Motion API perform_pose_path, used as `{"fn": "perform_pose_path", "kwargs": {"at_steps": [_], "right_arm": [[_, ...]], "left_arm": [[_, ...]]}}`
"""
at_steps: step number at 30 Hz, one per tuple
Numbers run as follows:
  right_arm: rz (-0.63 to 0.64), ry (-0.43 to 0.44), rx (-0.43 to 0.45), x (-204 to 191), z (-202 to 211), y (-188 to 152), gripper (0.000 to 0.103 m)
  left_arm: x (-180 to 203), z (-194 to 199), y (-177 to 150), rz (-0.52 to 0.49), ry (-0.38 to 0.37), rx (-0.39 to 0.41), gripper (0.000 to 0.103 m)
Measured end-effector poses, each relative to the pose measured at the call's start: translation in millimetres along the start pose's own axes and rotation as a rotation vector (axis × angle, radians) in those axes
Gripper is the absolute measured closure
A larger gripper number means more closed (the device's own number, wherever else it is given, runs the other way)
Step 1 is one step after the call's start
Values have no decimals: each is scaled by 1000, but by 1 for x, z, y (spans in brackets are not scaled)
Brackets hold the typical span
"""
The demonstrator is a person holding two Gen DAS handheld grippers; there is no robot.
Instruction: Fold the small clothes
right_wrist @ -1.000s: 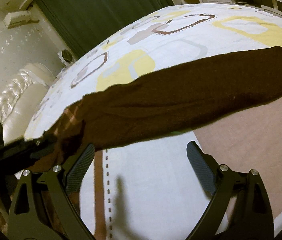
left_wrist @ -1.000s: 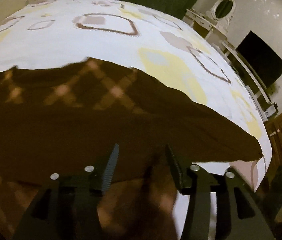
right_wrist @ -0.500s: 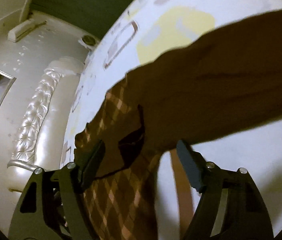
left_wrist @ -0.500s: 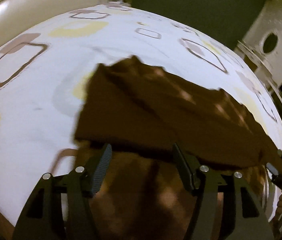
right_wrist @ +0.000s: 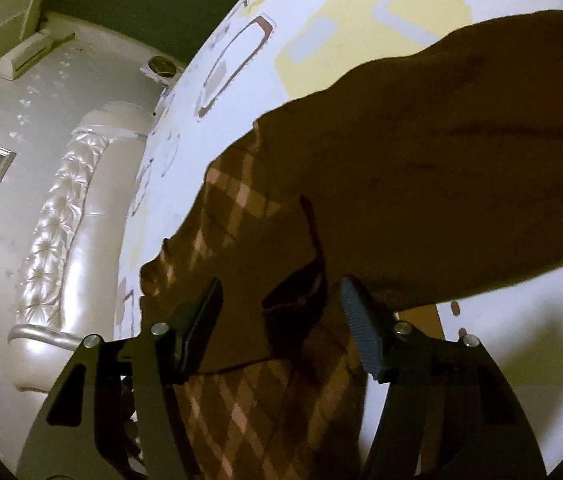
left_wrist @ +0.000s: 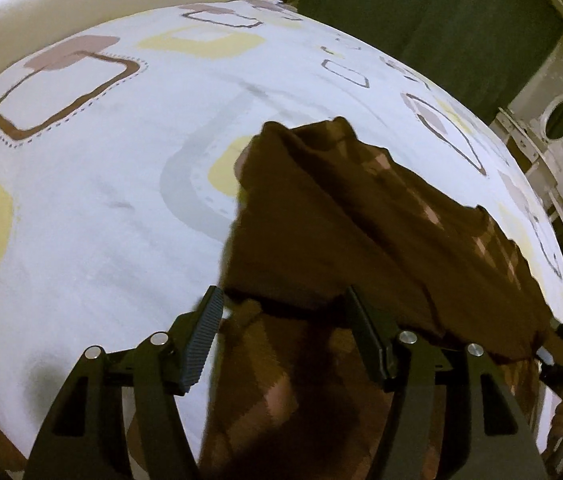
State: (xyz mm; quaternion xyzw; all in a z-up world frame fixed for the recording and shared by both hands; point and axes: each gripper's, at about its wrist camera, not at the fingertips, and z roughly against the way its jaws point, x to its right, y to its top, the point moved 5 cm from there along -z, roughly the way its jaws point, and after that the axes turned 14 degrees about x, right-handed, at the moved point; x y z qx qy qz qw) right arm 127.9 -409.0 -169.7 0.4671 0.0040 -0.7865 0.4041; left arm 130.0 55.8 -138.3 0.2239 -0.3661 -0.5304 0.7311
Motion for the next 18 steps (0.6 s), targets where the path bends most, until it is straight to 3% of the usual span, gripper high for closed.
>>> {"fn": "perform_pose_path", "kwargs": {"at_steps": [4, 6, 12, 15, 18], "right_arm": [[42, -22, -33, -3, -12, -3, 84], [65, -30, -37, -4, -12, -3, 96], [78, -20, 32, 0, 12, -2, 98], [71, -61, 22, 19, 8, -8, 98], [51, -45, 25, 24, 5, -10, 98]], "left_arm": [[-5, -2, 1, 17, 0, -7, 40], [-5, -3, 2, 6, 9, -7, 40], [-14, -3, 4, 26, 14, -5, 39], [-15, -2, 4, 20, 18, -1, 39], [-16, -1, 4, 29, 13, -2, 39]]}}
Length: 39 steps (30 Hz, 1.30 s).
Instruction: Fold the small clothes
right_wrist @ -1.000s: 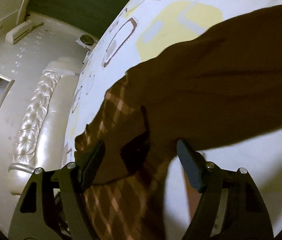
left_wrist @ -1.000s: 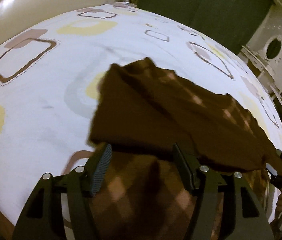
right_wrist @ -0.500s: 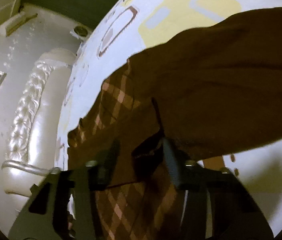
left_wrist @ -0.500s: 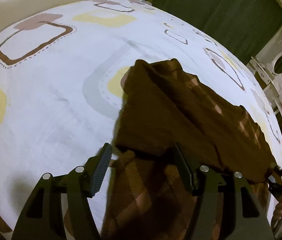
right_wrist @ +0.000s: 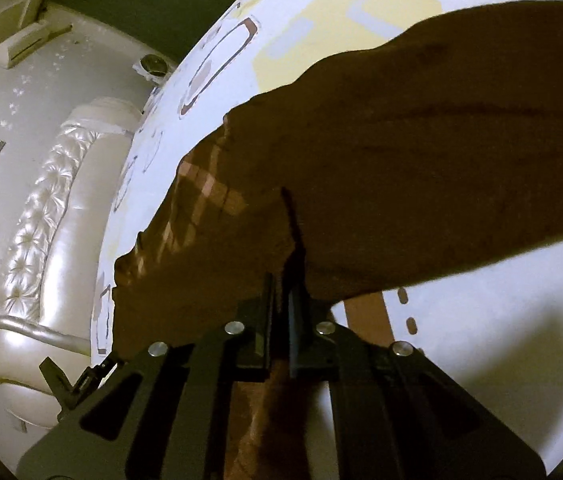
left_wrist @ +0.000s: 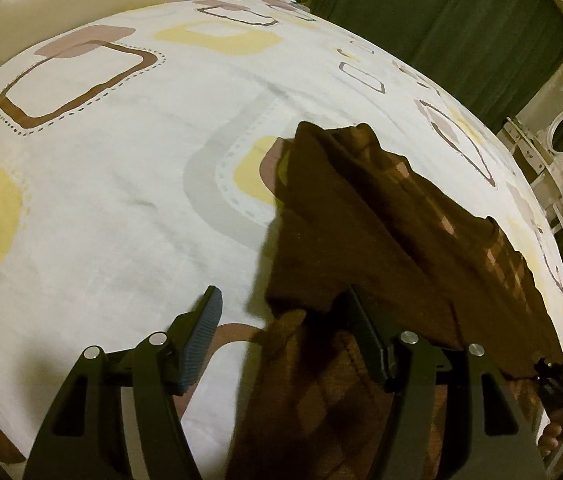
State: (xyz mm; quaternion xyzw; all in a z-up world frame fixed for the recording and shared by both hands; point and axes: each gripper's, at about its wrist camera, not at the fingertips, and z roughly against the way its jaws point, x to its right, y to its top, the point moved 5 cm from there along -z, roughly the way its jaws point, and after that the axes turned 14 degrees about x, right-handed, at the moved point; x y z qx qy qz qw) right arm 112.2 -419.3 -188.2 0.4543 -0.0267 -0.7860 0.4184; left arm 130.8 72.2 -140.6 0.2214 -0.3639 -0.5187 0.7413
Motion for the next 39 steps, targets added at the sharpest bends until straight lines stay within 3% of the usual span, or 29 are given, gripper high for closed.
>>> {"fn": "perform_pose_path", "kwargs": {"at_steps": [8, 9, 12, 16, 17, 19, 21, 22, 28, 33, 39], "right_arm": [[69, -5, -10, -7, -1, -1, 98], [68, -5, -8, -6, -1, -1, 98], [60, -6, -2, -7, -2, -2, 98], [57, 3, 0, -8, -1, -3, 92], [60, 6, 0, -9, -1, -3, 91], [66, 17, -1, -12, 0, -3, 81], [64, 26, 2, -15, 0, -3, 73], [61, 32, 6, -17, 1, -3, 68], [112, 17, 25, -29, 0, -6, 57], [107, 21, 24, -30, 1, -7, 57], [127, 17, 32, -29, 1, -6, 58]], "left_arm": [[-10, 15, 19, 86, -96, 18, 37], [-11, 11, 21, 82, -104, 2, 31], [-15, -8, 20, 109, -142, -71, 31], [-16, -23, 24, 101, -162, -97, 31], [-15, -24, 25, 94, -164, -97, 33], [-11, -26, 24, 56, -162, -112, 72], [-8, -28, 20, 10, -115, -125, 79], [-4, -27, 19, 0, -131, -128, 85], [1, -24, 18, -17, -170, -142, 93], [-13, -20, 22, -56, -95, -119, 94], [-24, -20, 19, -20, -106, -121, 94]]}}
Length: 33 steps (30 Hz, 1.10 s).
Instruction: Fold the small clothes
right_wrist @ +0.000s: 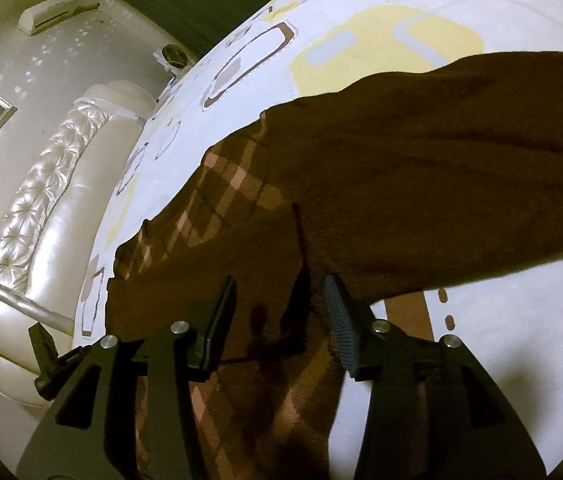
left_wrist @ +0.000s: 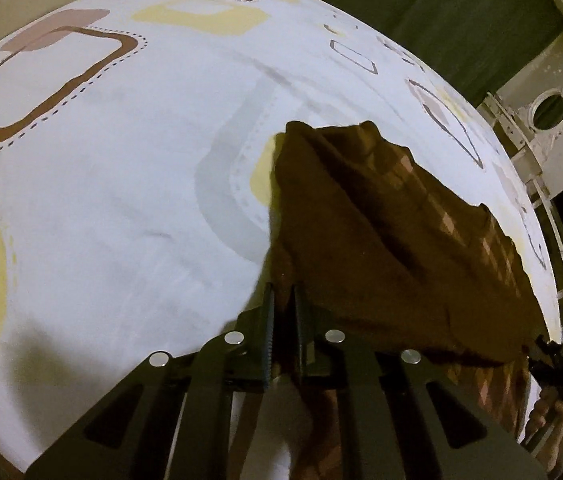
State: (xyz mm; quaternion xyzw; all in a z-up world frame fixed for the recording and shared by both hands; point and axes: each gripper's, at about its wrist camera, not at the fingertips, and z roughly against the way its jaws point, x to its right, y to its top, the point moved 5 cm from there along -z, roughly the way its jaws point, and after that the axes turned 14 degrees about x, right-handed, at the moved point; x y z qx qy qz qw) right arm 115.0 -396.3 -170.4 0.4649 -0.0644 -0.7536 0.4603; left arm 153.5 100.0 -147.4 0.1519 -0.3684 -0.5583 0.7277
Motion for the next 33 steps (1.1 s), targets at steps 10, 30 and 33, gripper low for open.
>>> {"fn": "perform_pose_path", "kwargs": {"at_steps": [10, 30, 33], "right_arm": [[-14, 40, -7, 6, -1, 2, 57], [100, -23, 22, 5, -1, -4, 87], [92, -23, 25, 14, 0, -3, 95]], "left_arm": [[0, 17, 36, 45, -146, 70, 67], [-5, -79, 78, -58, 4, 23, 96], [-2, -78, 76, -100, 42, 40, 97]]}}
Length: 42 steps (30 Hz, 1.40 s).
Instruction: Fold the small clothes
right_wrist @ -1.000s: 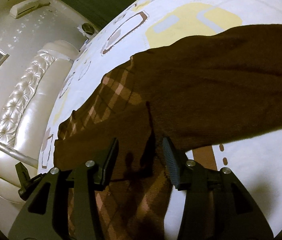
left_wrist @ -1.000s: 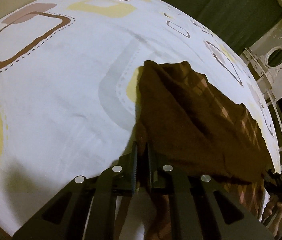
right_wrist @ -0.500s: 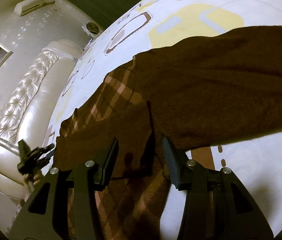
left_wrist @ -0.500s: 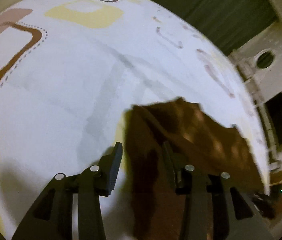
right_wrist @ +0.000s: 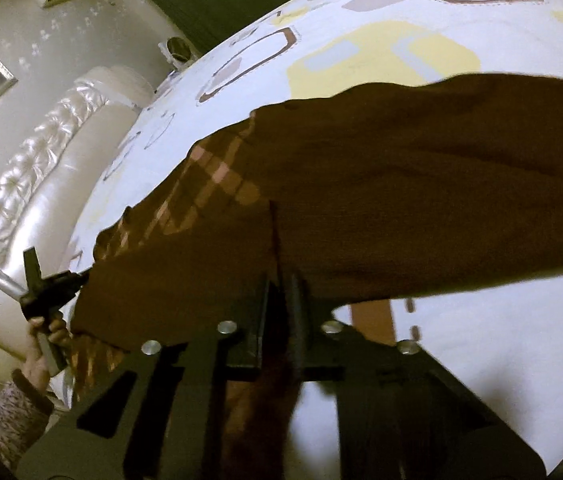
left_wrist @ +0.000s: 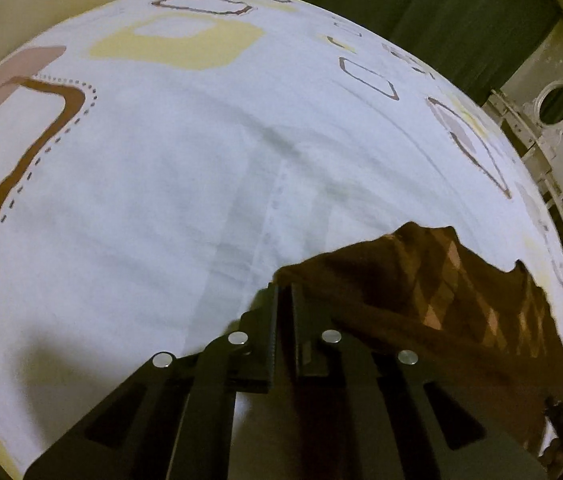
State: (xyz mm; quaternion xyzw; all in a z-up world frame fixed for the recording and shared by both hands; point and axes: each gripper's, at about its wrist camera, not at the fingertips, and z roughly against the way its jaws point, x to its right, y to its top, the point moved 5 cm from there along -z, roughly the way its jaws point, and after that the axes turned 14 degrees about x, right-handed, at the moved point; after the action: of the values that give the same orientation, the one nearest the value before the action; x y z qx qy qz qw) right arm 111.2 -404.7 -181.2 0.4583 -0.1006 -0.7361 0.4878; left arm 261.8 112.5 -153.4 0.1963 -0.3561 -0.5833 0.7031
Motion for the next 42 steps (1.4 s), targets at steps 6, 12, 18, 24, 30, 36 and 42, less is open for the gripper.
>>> {"fn": "perform_pose_path", "kwargs": {"at_steps": [6, 12, 18, 24, 30, 36, 42], "right_arm": [[-130, 72, 35, 18, 23, 15, 68], [-288, -4, 173, 87, 86, 53, 56], [-402, -215, 385, 189, 183, 90, 56], [-565, -372, 506, 289, 250, 105, 56], [-637, -390, 471, 328, 248, 100, 56], [-639, -357, 462, 327, 230, 99, 56], [-622, -366, 431, 329, 221, 105, 83]], "left_arm": [[8, 17, 1, -37, -14, 25, 82], [7, 52, -4, 36, -5, 85, 56], [27, 81, -20, 18, 19, 99, 42], [58, 95, -35, -59, 7, 93, 34], [81, 96, -44, -54, -7, 69, 33], [95, 100, -56, -61, -5, 55, 31], [98, 101, -66, -48, -1, 34, 31]]}}
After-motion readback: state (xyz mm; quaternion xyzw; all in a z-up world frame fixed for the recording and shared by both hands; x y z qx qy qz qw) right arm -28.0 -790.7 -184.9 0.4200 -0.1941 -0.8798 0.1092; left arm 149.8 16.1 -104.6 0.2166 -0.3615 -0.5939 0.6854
